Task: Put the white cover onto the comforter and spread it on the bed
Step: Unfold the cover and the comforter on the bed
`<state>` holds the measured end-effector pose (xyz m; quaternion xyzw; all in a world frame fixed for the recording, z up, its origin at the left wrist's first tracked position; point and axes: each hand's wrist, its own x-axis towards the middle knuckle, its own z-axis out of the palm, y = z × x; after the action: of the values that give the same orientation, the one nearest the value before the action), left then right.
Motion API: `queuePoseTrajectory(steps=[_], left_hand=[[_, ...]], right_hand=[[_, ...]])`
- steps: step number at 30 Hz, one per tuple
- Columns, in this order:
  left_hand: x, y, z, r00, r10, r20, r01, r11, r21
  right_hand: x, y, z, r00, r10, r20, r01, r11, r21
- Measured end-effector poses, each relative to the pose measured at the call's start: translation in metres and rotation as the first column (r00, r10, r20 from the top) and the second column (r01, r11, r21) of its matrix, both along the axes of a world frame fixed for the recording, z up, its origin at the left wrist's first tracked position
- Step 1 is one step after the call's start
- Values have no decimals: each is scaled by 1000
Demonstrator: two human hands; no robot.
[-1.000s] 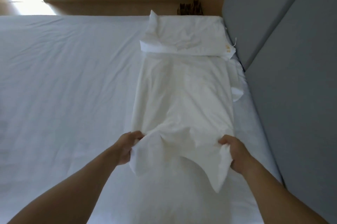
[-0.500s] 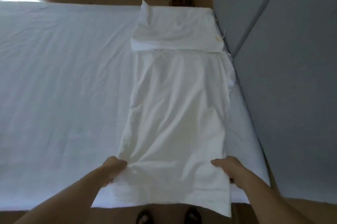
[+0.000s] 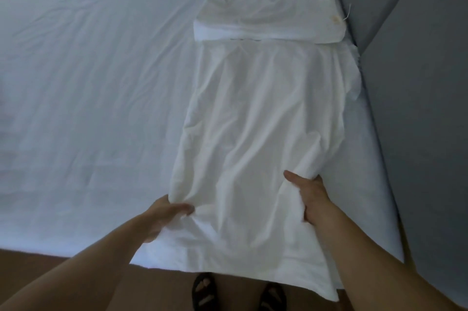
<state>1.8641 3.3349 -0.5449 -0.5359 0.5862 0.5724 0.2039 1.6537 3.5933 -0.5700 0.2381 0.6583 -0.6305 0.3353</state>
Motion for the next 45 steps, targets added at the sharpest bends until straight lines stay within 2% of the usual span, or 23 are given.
queuePoseTrajectory(steps=[2,5,7,8,10,12,14,17,18,22,24,26,28,32,34,38,42,45], left_hand=[[-5,7,6,1000,3,-3,-3,998,59],[-10,18,16,1000,-1,5,0,993,118],[-10,24,26,1000,-12,-9,13,992,128],[-11,27,33,1000,-19,-22,22,992,127],[-13,31,50,998,-19,-54,26,990,140],[-13,36,68,995,-14,-98,33,981,192],[-11,42,79,988,-31,-149,68,964,256],[-2,59,80,983,-97,-156,137,953,271],[3,65,75,985,-103,-142,135,960,244],[35,81,35,999,-32,-9,33,999,32],[46,85,23,999,-18,50,20,999,-35],[50,88,16,988,-107,115,120,987,-109],[47,93,21,972,-178,154,207,957,-205],[33,83,41,978,-193,86,209,934,-288],[18,74,63,970,-239,35,238,920,-311],[-10,60,128,934,-354,-39,299,838,-456],[-10,39,189,883,-468,21,379,686,-621],[10,14,222,869,-491,59,387,600,-700]], right_hand=[[4,-3,7,987,136,79,-134,990,-32],[11,14,19,900,356,252,-355,934,-50],[12,36,27,878,372,302,-390,921,2],[9,47,32,900,332,283,-359,932,47],[0,68,49,969,194,151,-217,963,159],[-10,84,78,995,75,-59,-60,972,229],[-12,95,111,971,-14,-237,64,977,204],[9,112,138,907,-53,-418,143,972,186],[18,120,134,908,-32,-417,136,966,222],[55,157,75,982,71,-174,7,911,413],[66,169,49,976,161,-149,-41,802,596],[72,172,39,949,287,-127,-100,660,744],[78,165,45,924,377,-69,-178,580,795],[86,139,68,816,577,13,-303,410,860],[83,121,87,762,647,17,-349,388,853],[75,72,138,641,764,-74,-417,428,802],[72,13,189,482,862,-154,-449,394,802],[78,-33,223,364,909,-205,-445,363,819]])
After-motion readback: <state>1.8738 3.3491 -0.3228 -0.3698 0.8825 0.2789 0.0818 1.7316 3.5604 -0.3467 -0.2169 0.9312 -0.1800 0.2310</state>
